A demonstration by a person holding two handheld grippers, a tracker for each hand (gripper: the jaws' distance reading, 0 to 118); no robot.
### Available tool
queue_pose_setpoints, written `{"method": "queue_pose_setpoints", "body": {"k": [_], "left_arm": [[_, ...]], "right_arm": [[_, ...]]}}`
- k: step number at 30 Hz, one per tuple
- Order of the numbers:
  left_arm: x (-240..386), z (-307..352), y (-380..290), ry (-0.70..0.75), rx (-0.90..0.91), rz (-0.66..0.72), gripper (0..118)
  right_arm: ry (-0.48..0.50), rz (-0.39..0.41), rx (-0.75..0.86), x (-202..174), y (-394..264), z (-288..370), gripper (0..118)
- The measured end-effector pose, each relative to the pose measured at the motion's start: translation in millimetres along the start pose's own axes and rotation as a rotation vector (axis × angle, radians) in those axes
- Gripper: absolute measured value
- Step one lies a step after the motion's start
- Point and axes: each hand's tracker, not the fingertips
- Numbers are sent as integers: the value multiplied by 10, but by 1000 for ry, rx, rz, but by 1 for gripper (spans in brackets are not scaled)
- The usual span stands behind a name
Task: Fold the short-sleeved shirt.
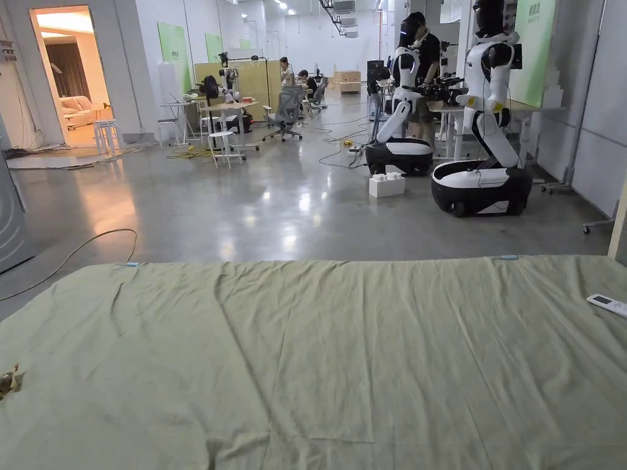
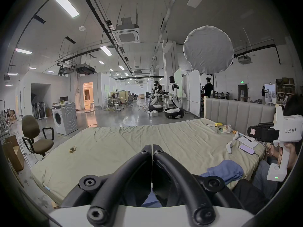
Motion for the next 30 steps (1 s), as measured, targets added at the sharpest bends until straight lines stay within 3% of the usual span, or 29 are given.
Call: {"method": "queue_pose_setpoints", "body": {"k": [7, 11, 12, 13, 14, 15, 16, 19, 26, 28, 30], "left_arm": [[-197, -92, -115, 12, -28, 11, 0], [-534, -333, -453, 111, -190, 153, 4], [-654, -393, -595, 121, -192, 178, 17], [-792, -484, -741, 104, -225, 208, 37], [-893, -571, -897, 84, -269, 247, 70], [-1023, -668, -1088, 86, -308, 299, 85], [-1144, -746, -1262, 81, -324, 349, 92], [-1374, -1009, -1722, 7, -461, 567, 92], [-1437, -1566, -2458, -112, -652, 738, 91], [-1435, -1737, -2531, -104, -699, 762, 86], [-1512, -1868, -2576, -107, -705, 781, 68]], "right_arm": [[3, -10, -6, -2, -41, -23, 0], [8, -23, -55, -16, -172, -68, 0], [10, -26, -66, -19, -207, -70, 0], [17, -33, -81, -16, -251, -75, 0], [23, -40, -95, -10, -281, -82, 0], [29, -46, -116, 3, -317, -98, 0], [31, -46, -135, 15, -348, -115, 0], [16, -49, -182, 38, -417, -167, 0], [2, -86, -235, 90, -481, -182, 0], [-3, -84, -251, 110, -488, -191, 0], [-6, -82, -257, 109, -487, -189, 0]]}}
